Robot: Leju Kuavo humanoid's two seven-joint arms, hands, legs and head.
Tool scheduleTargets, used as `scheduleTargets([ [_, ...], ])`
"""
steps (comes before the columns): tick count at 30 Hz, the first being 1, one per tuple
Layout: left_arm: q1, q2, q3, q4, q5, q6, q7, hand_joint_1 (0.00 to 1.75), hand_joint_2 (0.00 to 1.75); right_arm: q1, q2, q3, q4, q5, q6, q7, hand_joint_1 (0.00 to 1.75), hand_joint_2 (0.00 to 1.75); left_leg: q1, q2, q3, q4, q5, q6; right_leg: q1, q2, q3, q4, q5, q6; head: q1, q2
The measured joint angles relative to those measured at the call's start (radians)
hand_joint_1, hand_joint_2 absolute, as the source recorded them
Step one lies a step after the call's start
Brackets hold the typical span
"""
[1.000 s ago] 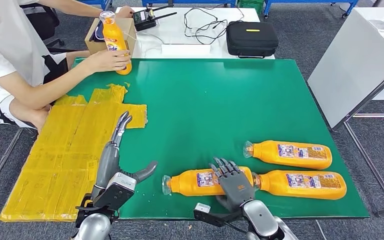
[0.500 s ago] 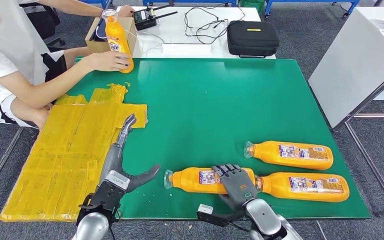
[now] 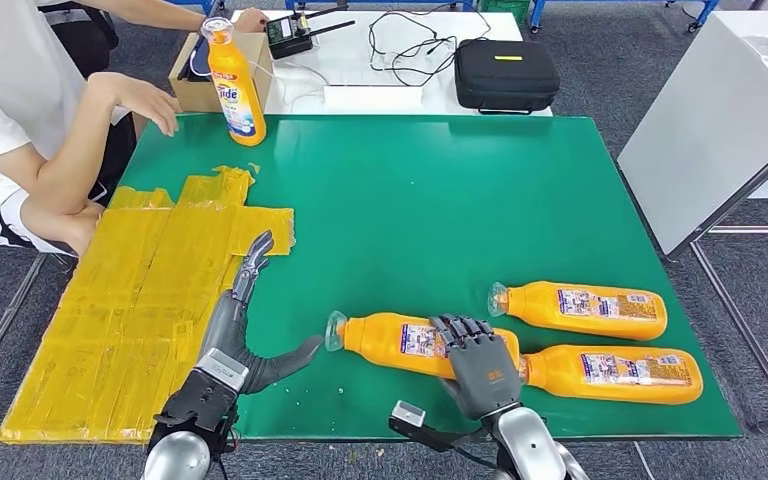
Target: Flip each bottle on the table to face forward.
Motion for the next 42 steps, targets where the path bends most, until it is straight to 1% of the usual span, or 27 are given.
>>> scheduleTargets([
  [2,0.001,0.0,0.0,0.0,0.008,-0.009,-0.002,0.0,1.75,0.01,0.011,-0.013,-0.011,-0.051,-0.064,-0.034,1.75,1.75,0.0,-0.001,-0.001,0.0,0.0,0.0,0.0,0.0,0.0,0.0,0.0,0.0,0.0,0.0],
  [5,0.004,0.0,0.0,0.0,0.024,-0.025,-0.008,0.0,1.75,0.031,0.045,-0.047,-0.054,-0.196,-0.191,-0.122,1.75,1.75,0.0,0.0,-0.001,0.0,0.0,0.0,0.0,0.0,-0.001,0.0,0.0,0.0,0.0,0.0],
  [7,0.004,0.0,-0.001,0.0,0.037,-0.031,-0.011,0.0,1.75,0.045,0.071,-0.075,-0.093,-0.29,-0.24,-0.19,1.75,1.75,0.0,0.0,-0.001,0.0,0.0,0.0,0.0,0.0,-0.002,0.0,0.0,0.0,0.0,0.0],
  [9,0.004,0.001,-0.002,0.003,0.051,-0.034,-0.014,0.0,1.75,0.062,0.102,-0.11,-0.135,-0.388,-0.266,-0.292,1.75,1.75,0.0,0.0,-0.002,0.0,0.0,0.0,0.0,0.0,-0.002,0.0,0.0,0.0,0.0,0.0],
  [12,0.0,0.004,-0.003,0.011,0.069,-0.039,-0.012,0.0,1.75,0.088,0.154,-0.162,-0.198,-0.559,-0.279,-0.459,1.75,1.75,0.0,0.001,-0.002,0.0,0.0,0.0,0.0,0.0,-0.003,0.0,0.0,0.0,0.0,0.0],
  [14,-0.007,0.008,-0.008,0.02,0.092,-0.059,-0.005,0.0,1.75,0.099,0.179,-0.179,-0.232,-0.69,-0.277,-0.53,1.75,1.75,0.0,0.001,-0.002,0.0,0.0,0.0,0.0,0.0,-0.004,0.0,0.0,0.0,0.0,0.0],
  [16,-0.014,0.012,-0.017,0.03,0.124,-0.095,0.002,0.0,1.75,0.106,0.195,-0.184,-0.261,-0.822,-0.256,-0.574,1.75,1.75,0.0,0.001,-0.002,0.0,0.0,0.0,0.0,0.0,-0.004,0.0,0.0,0.0,0.0,0.0],
  [17,-0.018,0.015,-0.023,0.034,0.139,-0.113,0.004,0.0,1.75,0.108,0.201,-0.185,-0.273,-0.875,-0.239,-0.586,1.75,1.75,0.0,0.002,-0.002,0.0,0.0,0.0,0.0,0.0,-0.004,0.0,0.0,0.0,0.0,0.0],
  [19,-0.026,0.02,-0.037,0.041,0.162,-0.14,0.005,0.0,1.75,0.11,0.21,-0.186,-0.289,-0.938,-0.202,-0.599,1.75,1.75,0.0,0.002,-0.002,0.0,0.0,0.0,0.0,0.0,-0.004,0.0,0.0,0.0,0.0,0.0],
  [24,-0.036,0.028,-0.058,0.047,0.195,-0.174,0.005,0.0,1.75,0.11,0.221,-0.185,-0.297,-0.992,-0.14,-0.604,1.75,1.75,0.0,0.002,-0.003,0.0,0.0,0.0,0.0,0.0,-0.004,0.0,0.0,0.0,0.0,0.0],
  [27,-0.043,0.039,-0.081,0.049,0.289,-0.258,0.01,0.0,1.75,0.109,0.231,-0.172,-0.294,-1.017,-0.075,-0.609,1.75,1.75,0.0,0.002,-0.003,0.0,0.0,0.0,0.0,0.0,-0.004,0.0,0.0,0.0,0.0,0.0],
  [30,-0.049,0.05,-0.1,0.049,0.381,-0.343,0.006,0.0,1.75,0.102,0.24,-0.135,-0.279,-1.01,-0.027,-0.614,1.75,1.75,0.0,0.003,-0.003,0.0,0.0,0.0,0.0,0.0,-0.004,0.0,0.0,0.0,0.0,0.0],
  [32,-0.053,0.056,-0.108,0.049,0.406,-0.366,0.003,0.0,1.75,0.095,0.246,-0.105,-0.26,-1.009,-0.002,-0.61,1.75,1.75,0.0,0.003,-0.003,0.0,0.0,0.0,0.0,0.0,-0.004,0.0,0.0,0.0,0.0,0.0],
  [37,-0.065,0.066,-0.126,0.049,0.425,-0.384,0.002,0.0,1.75,0.059,0.251,-0.027,-0.179,-0.99,0.052,-0.592,1.75,1.75,0.001,0.002,-0.003,0.0,0.0,0.0,0.001,0.0,-0.004,0.0,0.0,0.0,0.0,0.0],
  [42,-0.08,0.069,-0.133,0.05,0.448,-0.385,0.006,0.0,1.75,0.024,0.25,0.064,-0.082,-0.933,0.062,-0.59,1.75,1.75,0.001,0.002,-0.004,0.0,0.0,0.0,0.001,0.0,-0.004,0.0,0.0,0.0,0.0,0.0],
])
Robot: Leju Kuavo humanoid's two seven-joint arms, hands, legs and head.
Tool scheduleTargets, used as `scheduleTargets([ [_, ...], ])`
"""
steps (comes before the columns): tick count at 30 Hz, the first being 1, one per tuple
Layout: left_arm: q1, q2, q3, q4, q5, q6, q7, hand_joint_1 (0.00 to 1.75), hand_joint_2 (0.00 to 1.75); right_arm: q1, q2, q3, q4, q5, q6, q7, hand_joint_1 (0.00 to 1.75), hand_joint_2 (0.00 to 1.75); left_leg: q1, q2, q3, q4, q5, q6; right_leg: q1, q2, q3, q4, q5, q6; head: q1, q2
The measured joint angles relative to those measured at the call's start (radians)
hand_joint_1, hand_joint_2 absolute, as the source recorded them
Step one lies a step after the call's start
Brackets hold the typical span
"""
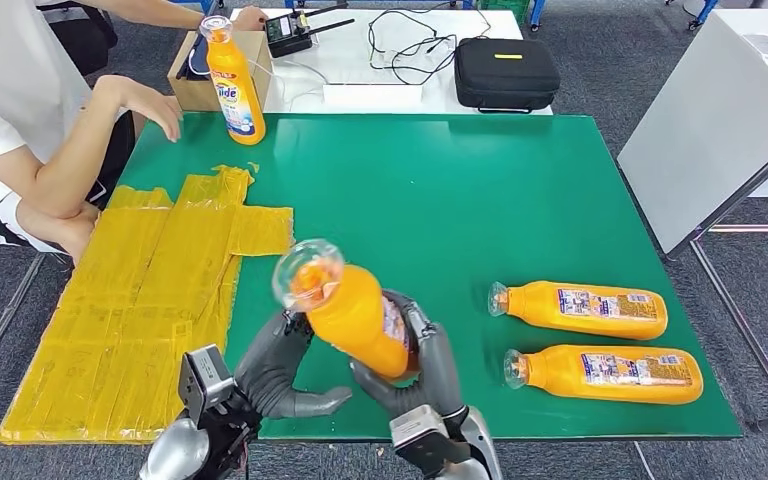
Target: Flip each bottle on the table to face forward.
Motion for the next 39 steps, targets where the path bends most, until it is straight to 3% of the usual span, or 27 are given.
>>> scheduleTargets([
  [10,-0.005,0.008,0.001,0.003,0.015,0.002,0.004,0.02,1.75,-0.039,-0.012,0.09,0.102,0.048,0.008,0.033,1.75,1.75,0.0,0.0,-0.001,0.0,0.0,0.0,0.0,0.0,-0.001,0.0,0.0,0.0,0.0,0.0],
  [14,-0.005,0.01,0.007,0.004,0.018,0.005,0.006,1.75,1.75,-0.052,-0.014,0.108,0.131,0.061,0.011,0.044,1.75,1.75,0.0,0.0,-0.001,0.0,0.0,0.0,0.0,0.0,-0.001,0.0,0.0,0.0,0.0,0.0],
  [39,-0.005,0.01,0.014,0.026,0.029,0.041,0.007,1.75,1.75,-0.072,-0.02,0.126,0.179,0.061,0.011,0.052,1.75,1.75,0.0,0.0,-0.001,0.0,0.0,0.0,0.0,0.0,-0.002,0.0,0.0,0.0,0.0,0.0],
])
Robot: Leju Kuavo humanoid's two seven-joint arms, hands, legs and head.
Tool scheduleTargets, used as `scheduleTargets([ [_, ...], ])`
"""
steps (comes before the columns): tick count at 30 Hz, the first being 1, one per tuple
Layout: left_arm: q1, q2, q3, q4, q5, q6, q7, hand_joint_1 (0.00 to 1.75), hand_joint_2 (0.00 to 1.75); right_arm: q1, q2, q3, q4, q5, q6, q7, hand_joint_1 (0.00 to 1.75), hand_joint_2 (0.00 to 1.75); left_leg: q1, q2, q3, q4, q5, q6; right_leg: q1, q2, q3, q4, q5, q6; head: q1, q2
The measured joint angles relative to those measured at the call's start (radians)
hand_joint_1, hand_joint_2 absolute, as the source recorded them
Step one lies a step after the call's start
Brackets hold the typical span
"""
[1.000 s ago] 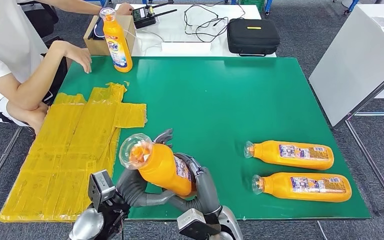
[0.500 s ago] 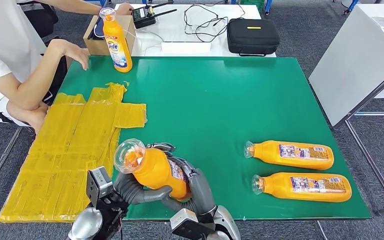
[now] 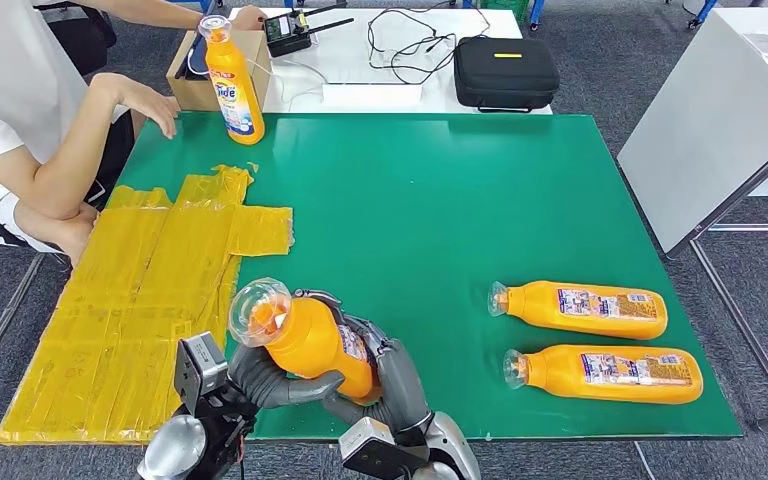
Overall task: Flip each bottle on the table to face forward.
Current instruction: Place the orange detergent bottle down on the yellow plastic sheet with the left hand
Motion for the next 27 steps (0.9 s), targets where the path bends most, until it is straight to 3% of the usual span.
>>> scheduleTargets([
  [8,0.0,0.0,0.0,0.002,0.001,0.001,0.0,1.75,1.75,-0.001,0.0,0.001,0.002,0.0,0.0,0.002,1.75,1.75,0.0,0.0,0.0,0.0,0.0,0.0,0.0,0.0,0.0,0.0,0.0,0.0,0.0,0.0],
  [9,0.0,0.0,0.0,0.003,0.002,0.003,0.0,1.75,1.75,-0.001,0.0,0.001,0.003,0.0,0.0,0.002,1.67,1.75,0.0,0.0,0.0,0.0,0.0,0.0,0.0,0.0,0.0,0.0,0.0,0.0,0.0,0.0],
  [13,0.0,0.0,0.0,0.004,0.006,0.013,-0.002,1.75,1.75,0.0,0.0,0.001,0.004,-0.007,-0.017,0.004,0.04,1.75,0.0,0.0,0.0,0.0,0.0,0.0,0.0,0.0,0.0,0.0,0.0,0.0,0.0,0.0],
  [18,0.001,-0.001,0.0,0.002,-0.031,0.069,-0.014,1.75,1.75,0.026,-0.001,-0.024,-0.028,-0.051,-0.066,0.002,0.0,1.75,0.0,0.0,0.0,0.0,0.0,0.0,0.0,0.0,0.0,0.0,0.0,0.0,0.0,0.0],
  [23,0.001,0.01,0.059,-0.016,-0.339,0.361,-0.036,1.75,1.75,0.111,-0.029,-0.131,-0.205,-0.198,0.001,0.029,0.0,1.75,0.0,0.0,-0.001,0.0,0.0,0.0,0.0,0.0,0.0,0.0,0.0,0.0,0.0,0.0],
  [27,0.004,0.017,0.125,-0.027,-0.589,0.514,-0.016,1.75,1.75,0.177,-0.051,-0.212,-0.34,-0.185,0.039,0.031,0.0,1.75,0.0,0.0,-0.001,0.0,0.0,0.0,0.0,0.0,0.0,0.0,0.0,0.0,0.0,0.0],
])
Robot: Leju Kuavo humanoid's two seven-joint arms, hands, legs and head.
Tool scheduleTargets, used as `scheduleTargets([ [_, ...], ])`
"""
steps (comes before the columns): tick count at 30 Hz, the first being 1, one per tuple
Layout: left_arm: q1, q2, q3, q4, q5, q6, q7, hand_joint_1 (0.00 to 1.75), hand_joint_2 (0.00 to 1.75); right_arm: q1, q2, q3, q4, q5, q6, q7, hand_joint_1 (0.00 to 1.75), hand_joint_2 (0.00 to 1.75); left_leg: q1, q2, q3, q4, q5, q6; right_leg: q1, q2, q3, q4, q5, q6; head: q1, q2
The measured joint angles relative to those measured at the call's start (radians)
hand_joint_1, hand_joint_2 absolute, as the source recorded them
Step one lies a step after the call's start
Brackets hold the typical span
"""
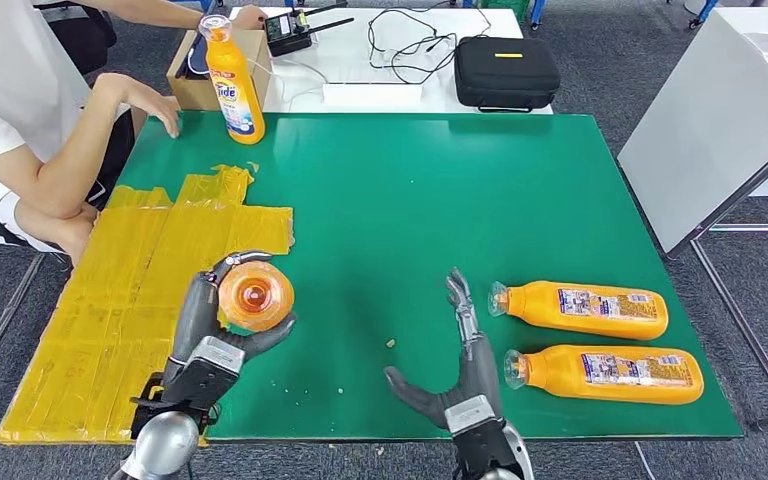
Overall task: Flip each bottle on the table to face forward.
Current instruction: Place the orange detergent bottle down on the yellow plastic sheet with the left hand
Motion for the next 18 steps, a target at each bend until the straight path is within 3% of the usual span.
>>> scheduleTargets([
  [5,0.001,0.005,0.059,-0.007,-0.144,0.062,0.049,1.75,1.75,0.046,-0.02,-0.06,-0.101,0.022,0.017,-0.001,0.0,1.75,0.0,0.0,0.0,0.0,0.0,0.0,0.0,0.0,-0.001,0.0,0.0,0.0,0.0,0.0],
  [10,-0.041,0.027,0.076,0.028,-0.5,0.059,0.186,1.75,1.75,0.057,-0.039,-0.106,-0.152,0.099,0.032,-0.003,0.0,1.75,0.0,0.0,0.0,0.0,0.0,0.0,0.0,0.0,0.0,0.0,0.0,0.0,0.0,0.0],
  [18,-0.143,0.059,0.045,0.263,-0.916,0.018,0.374,1.75,1.75,0.045,-0.056,-0.154,-0.212,0.159,0.02,-0.012,0.0,1.75,0.0,0.0,0.0,0.0,0.001,0.0,0.0,0.0,0.0,0.0,0.001,0.0,0.0,0.0],
])
